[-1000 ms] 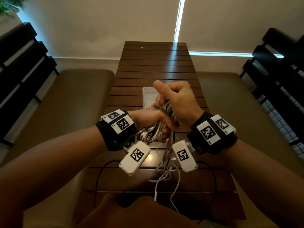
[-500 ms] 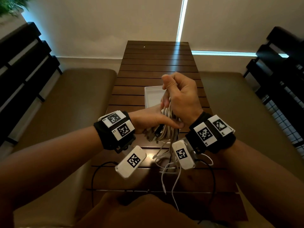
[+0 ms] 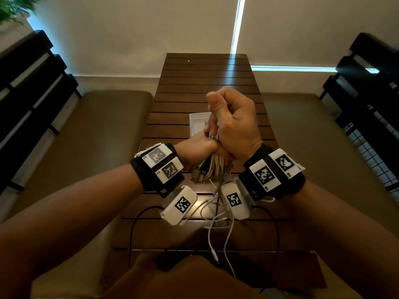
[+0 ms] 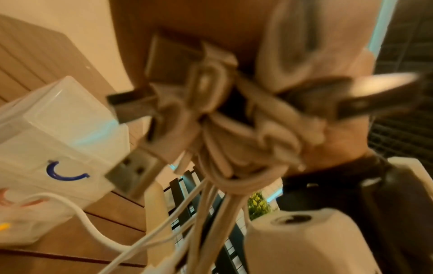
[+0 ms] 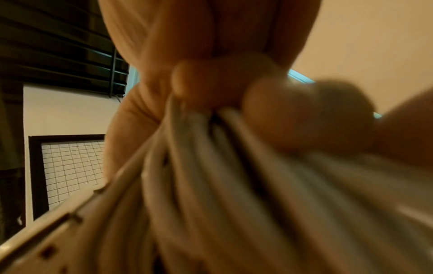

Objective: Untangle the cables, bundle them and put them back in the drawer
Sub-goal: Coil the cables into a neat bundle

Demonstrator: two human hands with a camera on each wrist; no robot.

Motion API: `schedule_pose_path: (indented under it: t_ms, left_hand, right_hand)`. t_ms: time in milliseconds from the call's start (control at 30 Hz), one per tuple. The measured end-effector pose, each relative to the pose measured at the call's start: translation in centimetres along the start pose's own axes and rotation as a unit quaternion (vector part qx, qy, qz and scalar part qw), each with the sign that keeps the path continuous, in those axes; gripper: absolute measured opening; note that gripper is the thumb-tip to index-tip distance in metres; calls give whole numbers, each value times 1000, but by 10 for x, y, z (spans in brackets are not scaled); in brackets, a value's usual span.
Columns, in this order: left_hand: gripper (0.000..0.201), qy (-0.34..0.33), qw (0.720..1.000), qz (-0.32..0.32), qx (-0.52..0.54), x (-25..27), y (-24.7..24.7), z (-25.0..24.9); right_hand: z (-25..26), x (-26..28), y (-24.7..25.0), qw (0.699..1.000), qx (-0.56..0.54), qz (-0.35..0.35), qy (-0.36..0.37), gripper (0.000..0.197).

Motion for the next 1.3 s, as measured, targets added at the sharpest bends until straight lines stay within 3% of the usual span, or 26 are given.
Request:
schedule_pose_path:
  t_ms: [67,200,300,367,467,600,733,867,967,1033,1200,1300]
  left_hand:
    - [12,25,1000,4,14,0,4,4]
    - [7,47,991,-47,113,2,20,14]
    - [10,34,981,-51,186,3,34,18]
    - [17,18,971,-33,234,4,38,17]
    - [21,-21,942,-46,332,4,40,18]
    - [28,-17,925,-69,372,8,39,28]
    - [25,-30,904,-127,407,7,46,31]
    - [30,-27,879,-247,406,5,64,41]
    - [18,31,873,-365,322,13,74,48]
    - [27,45,866,-414,277,17,75,47]
    - [34,61,882,-426,191,20,79,37]
    - [18,77,899,-416,112,19,78,32]
  right_hand:
    - [-1,-1,2,999,19,30,-10,21]
    - [-26,3,21,985,43,100,-133,88]
    - [-51,30,18,925,22,253,-283,110]
    - [-66,51,8,881,25,338,-331,92]
    - [-83,60,3,876,29,335,-345,35]
    - [-95,65,0,870,28,345,-352,17]
    - [-104,79,-7,901,32,264,-342,17]
    - [-109,97,-25,922,131,182,-317,11]
    - [-96,93,-25,894,257,214,-299,17]
    - [-83,82,-20,871,318,256,-272,16]
    - [-51,56,-5,836,391,316,-220,16]
    - [-40,46,-5,798,420,378,-209,20]
Point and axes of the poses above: each hand's wrist, its own x-axis away from the middle knuckle, its own y-axis out of the back of the hand, z = x × y, the point moved 4 cm from there along -x, towards the middle knuckle, and after that the axes turned 8 degrees about z, right-handed, at the moved point
